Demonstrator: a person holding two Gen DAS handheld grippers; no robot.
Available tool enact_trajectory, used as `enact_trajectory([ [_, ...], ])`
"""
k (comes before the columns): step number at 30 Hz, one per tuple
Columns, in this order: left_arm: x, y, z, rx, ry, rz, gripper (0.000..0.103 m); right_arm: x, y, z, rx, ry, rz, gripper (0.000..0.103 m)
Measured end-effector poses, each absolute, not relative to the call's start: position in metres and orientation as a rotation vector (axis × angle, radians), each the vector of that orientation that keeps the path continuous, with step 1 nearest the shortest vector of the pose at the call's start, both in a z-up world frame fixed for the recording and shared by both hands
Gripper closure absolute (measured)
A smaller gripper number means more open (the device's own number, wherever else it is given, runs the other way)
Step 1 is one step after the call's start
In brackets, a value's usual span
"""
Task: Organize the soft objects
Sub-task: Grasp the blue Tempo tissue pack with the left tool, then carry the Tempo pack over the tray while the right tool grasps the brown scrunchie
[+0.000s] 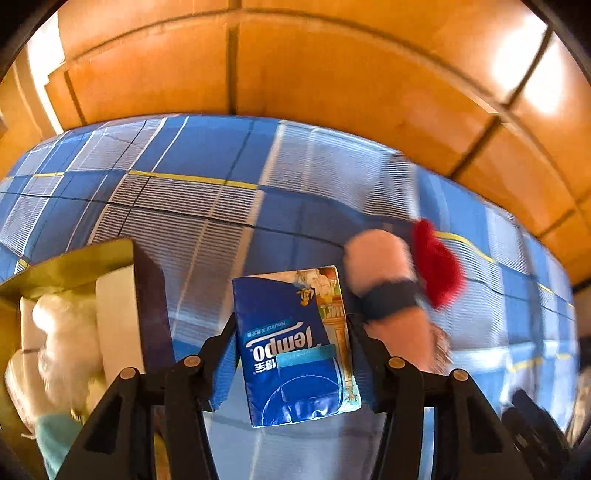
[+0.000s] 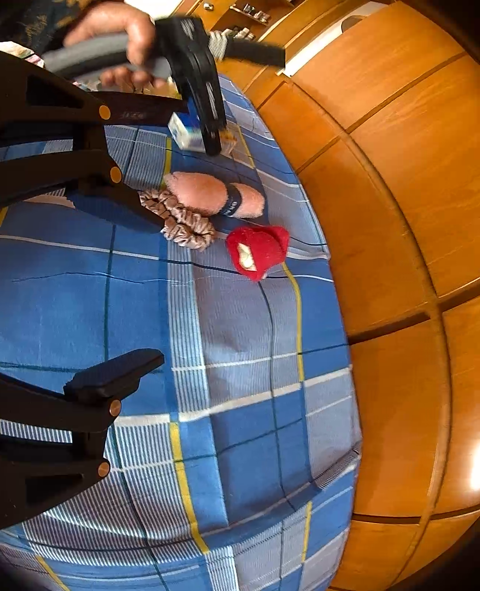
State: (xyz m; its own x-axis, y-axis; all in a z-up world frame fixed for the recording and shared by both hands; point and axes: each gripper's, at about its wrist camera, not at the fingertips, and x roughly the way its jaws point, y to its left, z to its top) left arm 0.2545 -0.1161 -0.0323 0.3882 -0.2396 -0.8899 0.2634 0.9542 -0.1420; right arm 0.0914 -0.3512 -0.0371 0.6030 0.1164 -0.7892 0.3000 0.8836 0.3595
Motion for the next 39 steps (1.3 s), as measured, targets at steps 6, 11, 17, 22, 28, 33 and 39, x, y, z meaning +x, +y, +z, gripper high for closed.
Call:
enact_trajectory([
  [6, 0.201, -0.106, 0.001, 0.046, 1.029, -0.424, 0.049, 0.095, -0.344, -0.052, 0.504, 0.973, -0.081, 0.046],
  [11, 0.159, -0.088, 0.014, 0.081, 0.959, -0.466, 0.048, 0.103, -0.333, -0.061, 0.517, 1.013, -0.064, 0.049],
  [17, 0.123, -0.069, 0.023, 0.084, 0.904, -0.498, 0.048, 0.129, -0.325, -0.061, 0.556, 1.018, -0.065, 0.049],
  [22, 0.104, -0.052, 0.024, 0.069, 0.894, -0.508, 0.048, 0.16, -0.316, -0.06, 0.595, 1.017, -0.092, 0.049],
  [28, 0.093, -0.031, 0.025, 0.023, 0.894, -0.505, 0.048, 0.183, -0.297, -0.072, 0.483, 1.087, -0.153, 0.068],
  [33, 0.085, -0.016, 0.026, 0.008, 0.882, -0.501, 0.048, 0.171, -0.292, -0.07, 0.418, 1.107, -0.095, 0.084],
  [39, 0.078, -0.005, 0.024, 0.001, 0.871, -0.488, 0.048, 0.125, -0.298, -0.065, 0.276, 1.15, -0.023, 0.087],
])
